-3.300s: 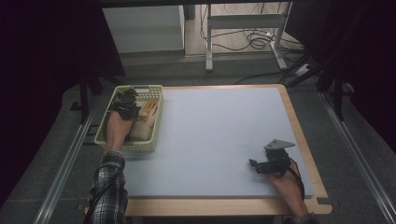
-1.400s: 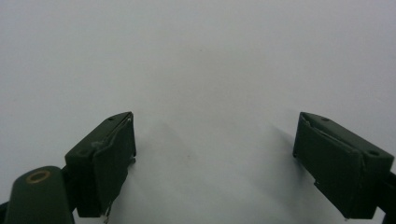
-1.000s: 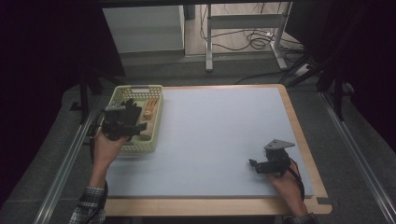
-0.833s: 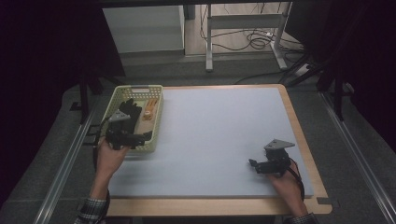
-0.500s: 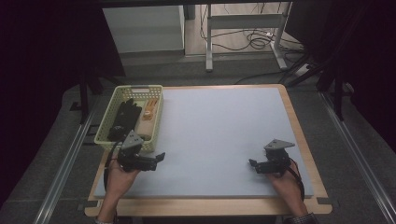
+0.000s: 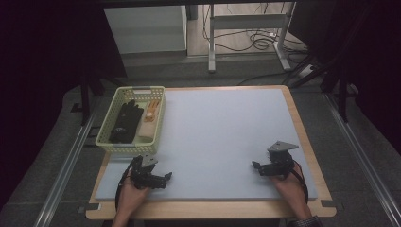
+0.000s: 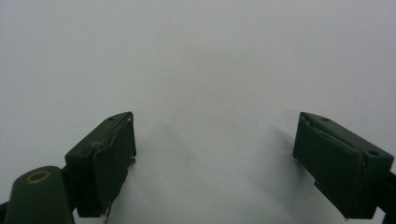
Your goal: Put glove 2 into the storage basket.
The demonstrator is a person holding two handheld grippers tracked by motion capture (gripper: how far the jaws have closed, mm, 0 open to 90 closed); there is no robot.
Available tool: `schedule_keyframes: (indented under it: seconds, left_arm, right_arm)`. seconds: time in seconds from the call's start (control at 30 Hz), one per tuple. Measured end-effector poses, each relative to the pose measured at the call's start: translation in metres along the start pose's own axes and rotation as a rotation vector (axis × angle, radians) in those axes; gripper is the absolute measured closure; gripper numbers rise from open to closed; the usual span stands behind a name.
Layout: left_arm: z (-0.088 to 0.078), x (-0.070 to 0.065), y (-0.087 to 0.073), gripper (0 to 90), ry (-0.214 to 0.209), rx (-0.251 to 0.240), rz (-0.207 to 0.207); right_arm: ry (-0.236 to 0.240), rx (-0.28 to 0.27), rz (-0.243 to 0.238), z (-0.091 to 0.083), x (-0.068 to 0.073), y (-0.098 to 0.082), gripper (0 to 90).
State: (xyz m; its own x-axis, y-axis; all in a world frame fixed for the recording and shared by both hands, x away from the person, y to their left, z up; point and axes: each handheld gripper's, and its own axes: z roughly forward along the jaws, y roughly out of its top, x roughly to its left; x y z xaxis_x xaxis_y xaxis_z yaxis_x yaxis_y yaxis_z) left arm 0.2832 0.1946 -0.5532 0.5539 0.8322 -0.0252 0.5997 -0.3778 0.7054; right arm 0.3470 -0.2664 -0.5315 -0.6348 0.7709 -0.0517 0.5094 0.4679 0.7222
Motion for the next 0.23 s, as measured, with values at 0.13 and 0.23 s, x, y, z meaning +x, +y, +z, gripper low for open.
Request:
schedule_keyframes:
  seconds: [0.13, 0.23]
  left_arm:
    - [0.0011, 0.0023, 0.0001, 1.2, -0.017, 0.01, -0.017]
    - [0.001, 0.0022, -0.0001, 1.1, -0.016, 0.008, -0.019]
  right_arm:
    - [0.0, 0.0, 0.0, 0.0, 0.0, 0.0, 12.9]
    - [0.0, 0.0, 0.001, 0.0, 0.0001, -0.0002, 12.9]
